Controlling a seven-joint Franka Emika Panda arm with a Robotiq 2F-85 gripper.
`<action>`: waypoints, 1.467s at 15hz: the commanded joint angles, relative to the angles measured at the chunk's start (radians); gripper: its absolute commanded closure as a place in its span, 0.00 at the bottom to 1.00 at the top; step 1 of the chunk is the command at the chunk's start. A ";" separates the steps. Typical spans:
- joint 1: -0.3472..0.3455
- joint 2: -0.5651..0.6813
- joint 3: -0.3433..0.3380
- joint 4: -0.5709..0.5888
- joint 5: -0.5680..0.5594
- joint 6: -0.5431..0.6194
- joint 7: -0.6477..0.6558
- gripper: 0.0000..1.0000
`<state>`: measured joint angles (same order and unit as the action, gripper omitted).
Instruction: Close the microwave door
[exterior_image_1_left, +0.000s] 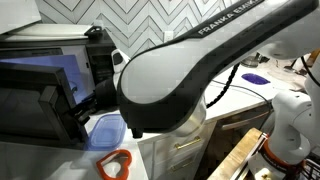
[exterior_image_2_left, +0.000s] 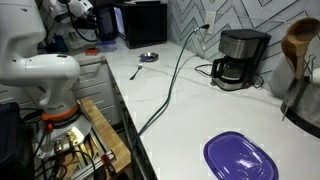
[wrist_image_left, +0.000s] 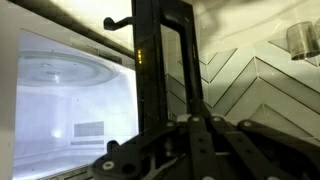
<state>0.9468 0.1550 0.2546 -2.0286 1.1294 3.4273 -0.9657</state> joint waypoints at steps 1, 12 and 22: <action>0.002 -0.036 -0.008 -0.056 0.021 0.054 -0.008 1.00; -0.007 -0.036 -0.034 -0.082 0.027 0.217 -0.004 1.00; 0.031 -0.274 -0.003 -0.243 0.645 0.039 -0.543 1.00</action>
<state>0.9614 -0.0097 0.2375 -2.1732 1.5774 3.5330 -1.3312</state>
